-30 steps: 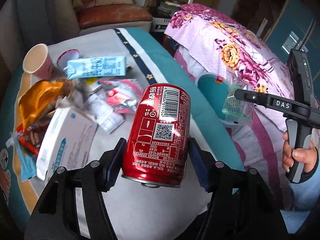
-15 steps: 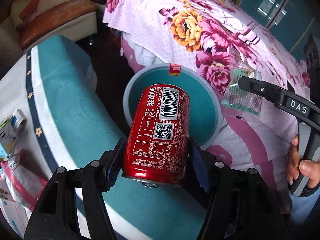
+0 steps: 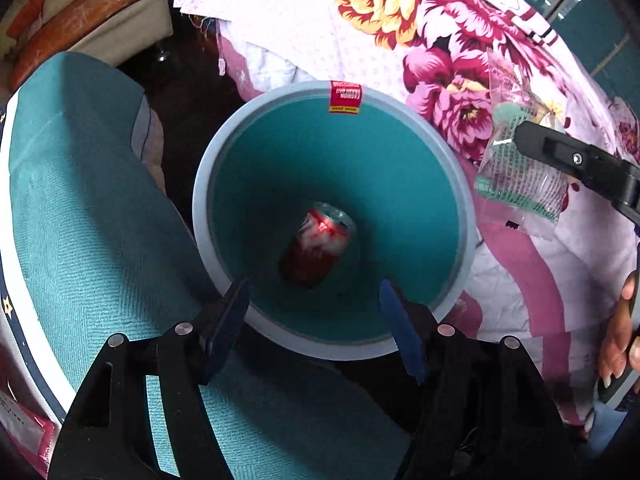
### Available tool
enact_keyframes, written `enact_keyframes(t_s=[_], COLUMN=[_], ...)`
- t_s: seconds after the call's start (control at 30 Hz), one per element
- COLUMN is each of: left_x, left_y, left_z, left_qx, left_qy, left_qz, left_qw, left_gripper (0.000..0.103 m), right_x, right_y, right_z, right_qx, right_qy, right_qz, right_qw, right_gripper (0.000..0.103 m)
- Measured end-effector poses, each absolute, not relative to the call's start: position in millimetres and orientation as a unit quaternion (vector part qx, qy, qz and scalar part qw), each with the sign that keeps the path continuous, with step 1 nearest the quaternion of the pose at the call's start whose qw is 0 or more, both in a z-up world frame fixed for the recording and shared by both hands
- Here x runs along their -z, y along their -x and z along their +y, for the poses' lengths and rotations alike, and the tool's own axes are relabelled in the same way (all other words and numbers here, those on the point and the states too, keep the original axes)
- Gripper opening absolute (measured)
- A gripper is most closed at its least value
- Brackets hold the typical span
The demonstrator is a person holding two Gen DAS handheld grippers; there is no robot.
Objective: Collect trash
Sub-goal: 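Carry can and packet over the teal bin and open both tools, then grasp the white medicine box with left tool while right tool grasps pink snack bag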
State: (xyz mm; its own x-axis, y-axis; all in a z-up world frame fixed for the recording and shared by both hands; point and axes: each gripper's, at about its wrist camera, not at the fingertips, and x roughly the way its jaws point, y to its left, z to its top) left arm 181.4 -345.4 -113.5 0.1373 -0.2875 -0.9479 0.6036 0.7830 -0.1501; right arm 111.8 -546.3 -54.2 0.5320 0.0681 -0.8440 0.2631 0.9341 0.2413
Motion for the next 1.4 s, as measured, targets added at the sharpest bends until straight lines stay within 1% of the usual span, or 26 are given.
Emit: enact_keyframes(t_s=[0.1, 0.13, 0.17, 0.2, 0.23, 0.33, 0.37, 0.43, 0.5, 0.57, 0.67, 0.97, 1.4], left_x=[113.6, 111.8, 109.7, 105.0, 101.0, 87.6, 83.1, 73.4, 63.7, 54.2, 42.2, 25.5, 11.6], left_y=[-179.5, -179.4, -178.2, -176.3, -174.3, -169.6, -168.5, -166.5, -165.0, -163.7, -160.2, -144.1, -112.0], left_z=[-337.8, -333.4, -330.3, -325.5, -322.6, -312.2, -308.4, -300.0, -291.4, -281.4, -268.0, -217.5, -86.5], left_qx=[0.295, 0.292, 0.29, 0.293, 0.29, 0.29, 0.287, 0.284, 0.284, 0.283, 0.279, 0.254, 0.176], left_qy=[-0.129, -0.126, -0.124, -0.12, -0.12, -0.112, -0.11, -0.103, -0.092, -0.078, -0.064, -0.032, 0.009], left_qz=[0.586, 0.585, 0.582, 0.574, 0.568, 0.557, 0.553, 0.544, 0.538, 0.531, 0.52, 0.512, 0.498], left_qw=[0.744, 0.746, 0.75, 0.755, 0.761, 0.77, 0.775, 0.783, 0.788, 0.795, 0.805, 0.82, 0.849], left_gripper=[0.07, 0.075, 0.082, 0.084, 0.089, 0.091, 0.092, 0.092, 0.092, 0.092, 0.092, 0.092, 0.092], right_x=[55.5, 55.9, 56.4, 56.7, 57.0, 57.5, 57.0, 55.1, 52.0, 46.3, 38.9, 19.4, -6.3], right_y=[-115.5, -116.3, -116.9, -117.6, -117.9, -119.8, -120.5, -121.8, -122.1, -121.1, -120.8, -114.2, -118.1], right_z=[-542.1, -540.7, -538.6, -536.2, -534.1, -527.2, -525.1, -520.3, -516.0, -512.2, -507.6, -468.4, -358.3], right_qx=[0.052, 0.05, 0.048, 0.046, 0.044, 0.039, 0.037, 0.035, 0.033, 0.034, 0.034, 0.015, -0.06], right_qy=[-0.169, -0.169, -0.168, -0.167, -0.165, -0.16, -0.158, -0.154, -0.153, -0.151, -0.153, -0.134, -0.071], right_qz=[0.484, 0.485, 0.487, 0.488, 0.49, 0.496, 0.498, 0.501, 0.502, 0.497, 0.497, 0.504, 0.518], right_qw=[0.857, 0.857, 0.856, 0.855, 0.855, 0.853, 0.852, 0.851, 0.851, 0.854, 0.853, 0.853, 0.85], right_gripper=[0.049, 0.049, 0.049, 0.049, 0.049, 0.05, 0.052, 0.055, 0.072, 0.073, 0.08, 0.082, 0.083])
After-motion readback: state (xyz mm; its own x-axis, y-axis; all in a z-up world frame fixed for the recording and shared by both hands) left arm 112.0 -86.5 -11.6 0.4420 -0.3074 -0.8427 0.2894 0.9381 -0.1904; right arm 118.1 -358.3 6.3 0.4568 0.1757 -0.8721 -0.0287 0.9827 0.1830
